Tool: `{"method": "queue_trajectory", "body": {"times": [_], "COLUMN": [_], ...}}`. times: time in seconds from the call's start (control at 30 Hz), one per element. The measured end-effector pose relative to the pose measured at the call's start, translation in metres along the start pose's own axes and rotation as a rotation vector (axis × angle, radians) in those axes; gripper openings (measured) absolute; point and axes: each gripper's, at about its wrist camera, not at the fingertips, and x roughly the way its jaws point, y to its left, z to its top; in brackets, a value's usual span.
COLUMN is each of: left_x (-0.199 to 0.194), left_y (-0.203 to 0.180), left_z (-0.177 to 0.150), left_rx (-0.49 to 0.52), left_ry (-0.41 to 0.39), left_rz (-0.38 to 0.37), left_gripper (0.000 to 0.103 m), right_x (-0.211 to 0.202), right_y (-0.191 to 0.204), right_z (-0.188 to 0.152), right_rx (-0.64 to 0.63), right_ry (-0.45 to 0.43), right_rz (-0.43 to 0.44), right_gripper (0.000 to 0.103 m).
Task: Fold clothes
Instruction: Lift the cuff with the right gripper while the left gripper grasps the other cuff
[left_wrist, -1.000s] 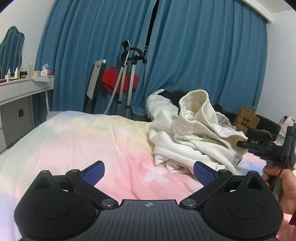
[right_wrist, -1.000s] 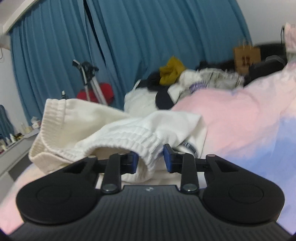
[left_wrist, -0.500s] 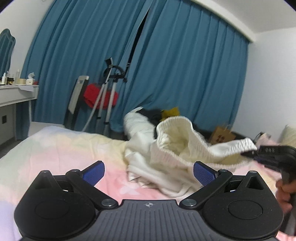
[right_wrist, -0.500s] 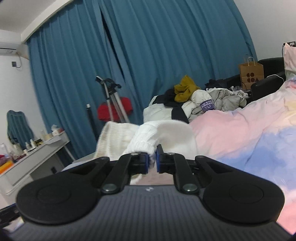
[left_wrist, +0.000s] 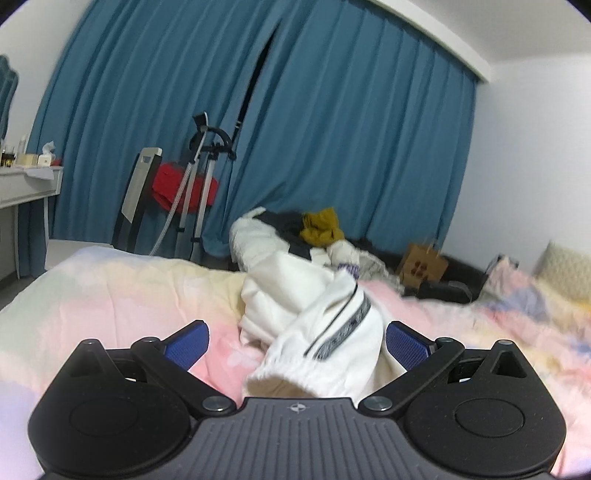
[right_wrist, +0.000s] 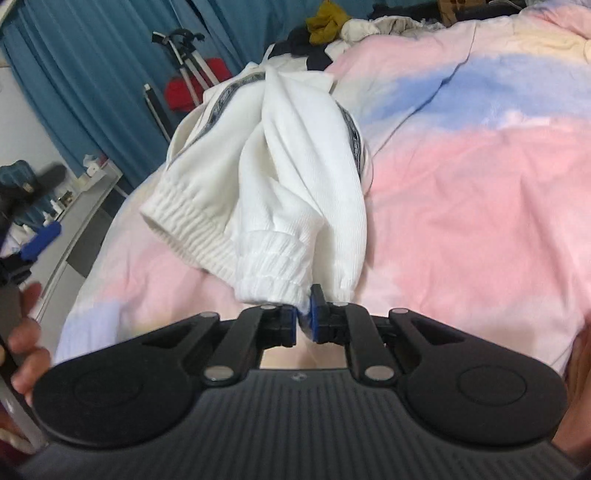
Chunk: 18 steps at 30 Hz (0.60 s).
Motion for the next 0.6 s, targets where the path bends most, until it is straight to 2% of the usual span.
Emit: {"method": "queue_trajectory", "body": {"times": [0.1,0.2,0.37,0.47,0.53,0.6], "left_x": [0.019,0.05,0.104,0.126,0.135,0.141], "left_y": [-0.009,-0.015,-0.002,0.005,0.008,0.018], "left_z": [-0.011,-0.021,-0.03,-0.033,-0.033,-0.03], "left_rx": [0.062,0.109,0.06,0.024,0.012,-0.031], "left_ry": [0.038,0.072,0.172,0.227,0.236,0.261], "left_rz": [-0.007,0.034,0.031,0.027,0.047,0.075], "left_gripper": [0.103,0.103,0.102,0.092,0.081,0.053], "right_x": [-0.011,-0.009,-0.008,-0.011,-0.008,-0.007], "right_y": [0.006,0.004,-0.007,-0.007,0.001,0.009], "right_z": [0.005,0.004,-0.001,-0.003,-0.006,-0.011], "right_rx": [-0.024,-0.039,-0.035,-0.048,-0.081,-0.109], "right_ry": [-0.072,-0.092,-0.095,-0.093,-0.086,-0.079], "right_rz": [0.008,0.0,-0.002,0.015,0.014,0.013], "right_gripper": [0.01,0.01,0.01,0.01,0.01,0.01]}}
